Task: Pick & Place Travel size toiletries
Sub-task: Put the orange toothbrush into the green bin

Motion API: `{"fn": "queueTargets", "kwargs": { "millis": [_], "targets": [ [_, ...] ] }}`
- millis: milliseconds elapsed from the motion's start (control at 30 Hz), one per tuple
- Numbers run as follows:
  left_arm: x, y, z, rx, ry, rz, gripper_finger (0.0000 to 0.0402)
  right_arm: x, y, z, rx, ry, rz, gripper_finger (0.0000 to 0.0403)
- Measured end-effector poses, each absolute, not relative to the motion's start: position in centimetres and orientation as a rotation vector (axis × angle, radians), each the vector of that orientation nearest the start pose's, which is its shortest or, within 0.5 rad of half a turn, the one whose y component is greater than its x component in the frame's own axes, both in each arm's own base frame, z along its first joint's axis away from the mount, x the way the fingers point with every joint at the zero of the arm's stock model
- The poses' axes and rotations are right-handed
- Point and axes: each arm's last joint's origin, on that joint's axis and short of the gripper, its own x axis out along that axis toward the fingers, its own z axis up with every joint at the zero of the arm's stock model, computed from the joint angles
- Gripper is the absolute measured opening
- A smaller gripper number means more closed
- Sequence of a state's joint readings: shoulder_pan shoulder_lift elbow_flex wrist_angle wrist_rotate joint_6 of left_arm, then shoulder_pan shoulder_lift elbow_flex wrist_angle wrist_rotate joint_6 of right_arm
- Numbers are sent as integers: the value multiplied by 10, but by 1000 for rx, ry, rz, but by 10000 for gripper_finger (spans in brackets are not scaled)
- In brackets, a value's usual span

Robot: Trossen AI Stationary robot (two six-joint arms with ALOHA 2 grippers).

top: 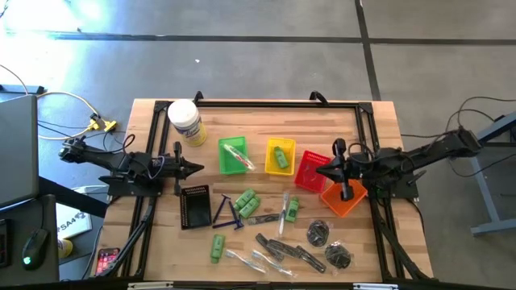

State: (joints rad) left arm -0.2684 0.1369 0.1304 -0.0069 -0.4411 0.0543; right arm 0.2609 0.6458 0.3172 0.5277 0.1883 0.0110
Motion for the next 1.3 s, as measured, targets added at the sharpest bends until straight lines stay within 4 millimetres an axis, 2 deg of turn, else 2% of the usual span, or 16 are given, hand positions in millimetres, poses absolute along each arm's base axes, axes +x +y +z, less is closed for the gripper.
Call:
{"fn": "queueTargets", "kwargs": {
  "millis": [133,267,467,633,733,900,1000,1100,1300],
  "targets": [
    [103,-15,206,69,51,198,0,145,28,233,56,-219,86,2],
    [122,-19,232,120,123,229,0,144,23,219,56,-211,60,2],
    [174,-16,282,218,392,353,0,144,20,216,52,-201,39,2],
    [227,12,300,170,694,236,17,144,20,215,50,-195,47,2],
    [257,34,294,125,835,106,49,144,22,215,45,-195,98,2],
    [289,64,270,213,1025,-5,134,144,25,213,41,-167,195,2],
    [300,79,255,259,1119,-47,186,144,25,211,50,-141,203,2],
    [304,89,239,290,1197,-80,221,144,25,210,67,-131,204,2],
    [312,96,220,362,1263,-101,238,145,25,209,66,-121,202,2]
  ]
}}
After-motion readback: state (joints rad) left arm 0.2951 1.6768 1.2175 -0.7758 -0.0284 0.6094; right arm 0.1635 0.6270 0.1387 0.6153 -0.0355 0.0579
